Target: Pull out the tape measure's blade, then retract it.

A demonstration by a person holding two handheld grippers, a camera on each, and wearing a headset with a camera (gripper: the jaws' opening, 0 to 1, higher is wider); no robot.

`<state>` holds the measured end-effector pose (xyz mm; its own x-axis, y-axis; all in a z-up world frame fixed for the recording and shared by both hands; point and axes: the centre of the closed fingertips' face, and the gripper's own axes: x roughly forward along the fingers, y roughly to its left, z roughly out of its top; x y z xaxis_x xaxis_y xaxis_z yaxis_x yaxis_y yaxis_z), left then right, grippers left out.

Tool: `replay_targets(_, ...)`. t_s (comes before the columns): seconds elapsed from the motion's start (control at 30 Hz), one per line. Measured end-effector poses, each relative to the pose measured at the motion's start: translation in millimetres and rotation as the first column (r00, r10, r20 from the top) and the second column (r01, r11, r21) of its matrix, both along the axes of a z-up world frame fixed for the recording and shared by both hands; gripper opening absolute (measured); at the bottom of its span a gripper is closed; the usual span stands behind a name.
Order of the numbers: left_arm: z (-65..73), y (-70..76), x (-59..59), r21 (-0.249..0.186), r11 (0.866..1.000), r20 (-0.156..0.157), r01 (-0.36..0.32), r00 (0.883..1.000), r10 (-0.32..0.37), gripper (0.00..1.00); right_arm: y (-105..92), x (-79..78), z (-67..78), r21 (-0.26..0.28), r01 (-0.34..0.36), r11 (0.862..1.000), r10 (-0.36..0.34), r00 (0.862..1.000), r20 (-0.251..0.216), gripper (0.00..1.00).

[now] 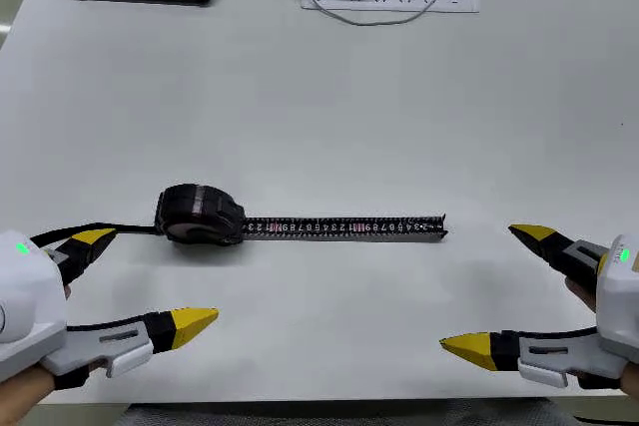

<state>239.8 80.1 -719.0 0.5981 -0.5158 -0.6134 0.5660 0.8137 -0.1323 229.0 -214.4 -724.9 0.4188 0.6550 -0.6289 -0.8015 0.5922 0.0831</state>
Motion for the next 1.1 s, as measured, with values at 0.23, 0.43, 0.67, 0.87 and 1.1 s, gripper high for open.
replay_targets(0.23,0.7,-3.1,4.6,-0.013,1.0,0.0,-0.015,1.0,0.015,0.9,-0.3,1.5,-0.4,0.0,-0.001,1.0,0.001,1.0,0.0,0.95)
replay_targets(0.43,0.3,-8.2,11.5,-0.012,1.0,0.007,-0.025,1.0,0.025,0.92,-1.4,3.7,-0.9,-0.005,-0.005,1.0,0.005,1.0,0.001,0.95)
replay_targets(0.67,-4.1,-13.4,18.1,-0.013,0.999,0.0,-0.045,0.999,0.045,0.94,-4.7,7.1,-2.3,-0.01,-0.003,1.0,0.003,1.0,0.002,0.95)
replay_targets(0.87,-6.5,-18.4,21.8,-0.022,0.998,-0.01,-0.057,0.998,0.056,0.94,-5.5,8.8,-2.8,-0.013,-0.003,1.0,0.003,1.0,0.004,0.94)
replay_targets(1.1,-8.3,-24.4,25.3,-0.057,0.995,-0.022,-0.077,0.997,0.076,0.93,-8.8,13.9,-2.2,-0.018,-0.002,1.0,0.002,1.0,0.007,0.94)
